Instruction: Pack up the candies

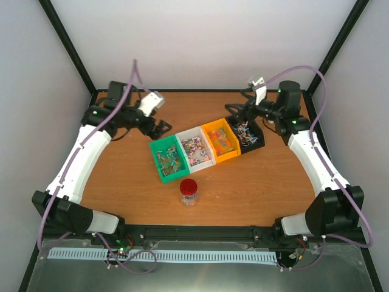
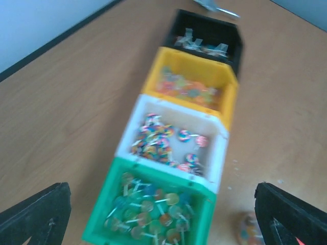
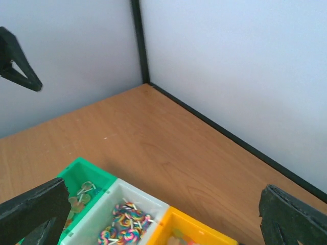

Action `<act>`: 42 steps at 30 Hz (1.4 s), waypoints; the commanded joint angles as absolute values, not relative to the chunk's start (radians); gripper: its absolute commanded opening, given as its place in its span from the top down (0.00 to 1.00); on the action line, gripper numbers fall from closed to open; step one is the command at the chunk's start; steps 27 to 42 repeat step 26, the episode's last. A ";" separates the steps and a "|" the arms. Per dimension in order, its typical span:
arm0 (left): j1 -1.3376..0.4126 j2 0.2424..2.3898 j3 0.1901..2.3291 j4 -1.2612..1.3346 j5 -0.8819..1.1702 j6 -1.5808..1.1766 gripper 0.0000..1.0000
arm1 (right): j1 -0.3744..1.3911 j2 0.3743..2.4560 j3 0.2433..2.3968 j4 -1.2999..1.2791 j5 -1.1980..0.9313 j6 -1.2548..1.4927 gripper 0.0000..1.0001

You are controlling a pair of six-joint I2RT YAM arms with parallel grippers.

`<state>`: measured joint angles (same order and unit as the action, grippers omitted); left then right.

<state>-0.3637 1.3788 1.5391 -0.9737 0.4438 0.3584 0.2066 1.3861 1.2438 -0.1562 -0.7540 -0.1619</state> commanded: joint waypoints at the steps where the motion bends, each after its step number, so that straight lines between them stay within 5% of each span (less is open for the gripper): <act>1: -0.183 1.376 1.516 -0.910 0.535 0.201 0.00 | 0.092 1.381 1.260 -0.205 -0.817 -0.061 0.00; 13: 0.192 1.308 1.163 -0.720 0.632 0.108 0.00 | -0.193 1.385 1.058 -0.146 -0.889 -0.043 0.00; 42: 0.206 1.322 1.025 -0.598 0.566 0.047 0.00 | -0.231 1.372 0.903 -0.145 -0.824 -0.172 0.00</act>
